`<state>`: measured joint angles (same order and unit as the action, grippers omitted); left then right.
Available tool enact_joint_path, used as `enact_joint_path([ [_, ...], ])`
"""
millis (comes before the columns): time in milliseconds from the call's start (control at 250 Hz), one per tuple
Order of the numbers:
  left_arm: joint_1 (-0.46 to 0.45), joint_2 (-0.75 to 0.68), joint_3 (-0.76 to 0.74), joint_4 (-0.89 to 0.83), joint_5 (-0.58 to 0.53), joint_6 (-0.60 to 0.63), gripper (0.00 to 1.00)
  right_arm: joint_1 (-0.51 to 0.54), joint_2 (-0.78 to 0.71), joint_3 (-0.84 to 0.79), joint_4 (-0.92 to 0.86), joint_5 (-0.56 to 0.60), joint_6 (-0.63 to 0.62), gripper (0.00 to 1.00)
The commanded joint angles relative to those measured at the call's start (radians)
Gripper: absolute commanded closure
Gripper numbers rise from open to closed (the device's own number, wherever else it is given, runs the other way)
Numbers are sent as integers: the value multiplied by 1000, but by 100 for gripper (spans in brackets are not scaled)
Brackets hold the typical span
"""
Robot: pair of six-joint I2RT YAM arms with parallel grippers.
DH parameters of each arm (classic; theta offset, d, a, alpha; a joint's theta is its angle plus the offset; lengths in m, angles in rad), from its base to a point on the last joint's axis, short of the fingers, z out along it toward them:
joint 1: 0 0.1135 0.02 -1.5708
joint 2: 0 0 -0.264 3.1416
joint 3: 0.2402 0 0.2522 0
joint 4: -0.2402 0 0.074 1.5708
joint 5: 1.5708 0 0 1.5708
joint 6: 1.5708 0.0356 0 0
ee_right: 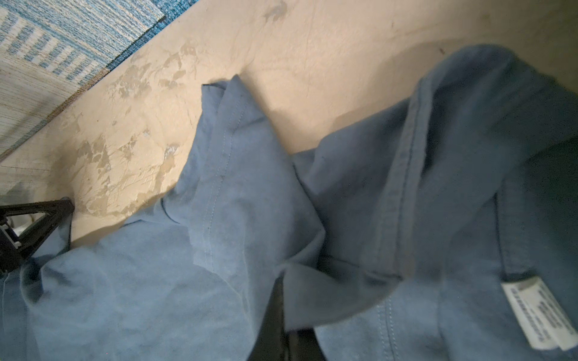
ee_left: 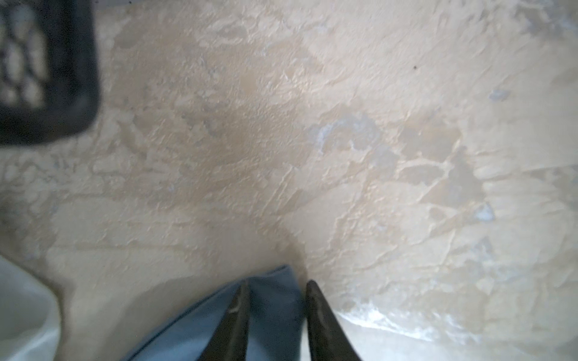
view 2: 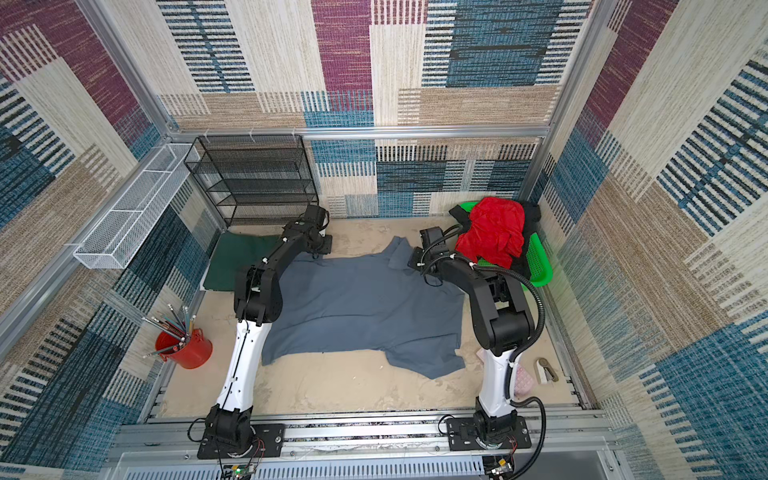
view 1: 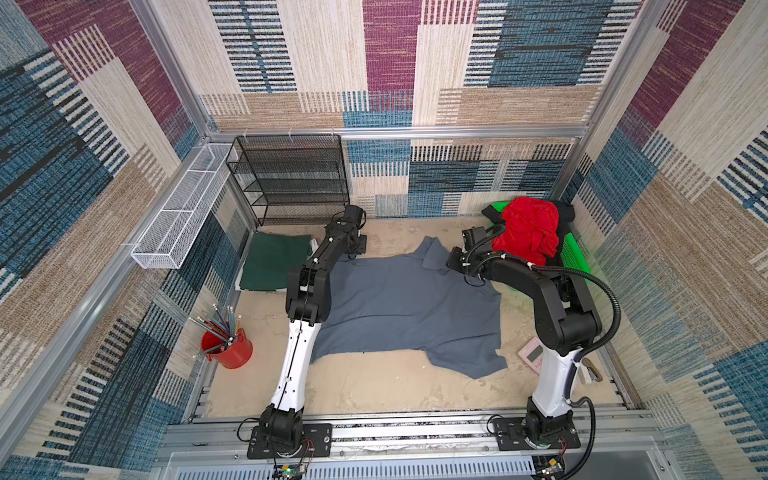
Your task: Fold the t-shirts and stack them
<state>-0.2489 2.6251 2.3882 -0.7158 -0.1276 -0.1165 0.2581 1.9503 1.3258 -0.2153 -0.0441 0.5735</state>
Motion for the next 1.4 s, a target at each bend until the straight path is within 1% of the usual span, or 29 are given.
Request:
enact_joint_path([
  [0,-1,18,14,-40,2,-6,68,0,-12,10,16,9,-13,100],
  [80,-7,25,18,-44,-1,0,71,-2,-16,14,17,12,-18,100],
  [124,-10,29,23,-51,0,1,75,-3,-20,13,19,16,-18,100],
  [168,-11,32,28,-57,-2,3,84,-5,-23,10,24,16,-17,100],
  [232,-13,30,30,-62,-5,5,100,-6,-22,14,28,11,-17,100],
  [380,-15,12,32,-72,-26,1,100,-9,-1,43,30,1,-34,100],
  [476,-15,-17,33,-75,-43,0,100,-17,26,75,41,39,-49,100],
  [628,-14,-86,17,-80,-90,-14,100,-43,85,188,26,59,-83,100],
  [732,-12,-155,-34,-57,-133,-23,100,-64,136,271,9,49,-104,100],
  [780,-11,-186,-61,-42,-152,-27,100,-72,166,340,-11,46,-112,100],
  [952,2,-285,-167,1,-178,-56,100,-107,243,485,-66,26,-113,100],
  [1140,25,-362,-265,14,-214,-86,100,-145,245,538,-74,12,-112,100],
  [1268,43,-404,-354,59,-209,-102,100,-171,236,553,-74,1,-107,100],
  [1396,58,-419,-390,73,-209,-113,100,-190,234,561,-76,-3,-105,100],
])
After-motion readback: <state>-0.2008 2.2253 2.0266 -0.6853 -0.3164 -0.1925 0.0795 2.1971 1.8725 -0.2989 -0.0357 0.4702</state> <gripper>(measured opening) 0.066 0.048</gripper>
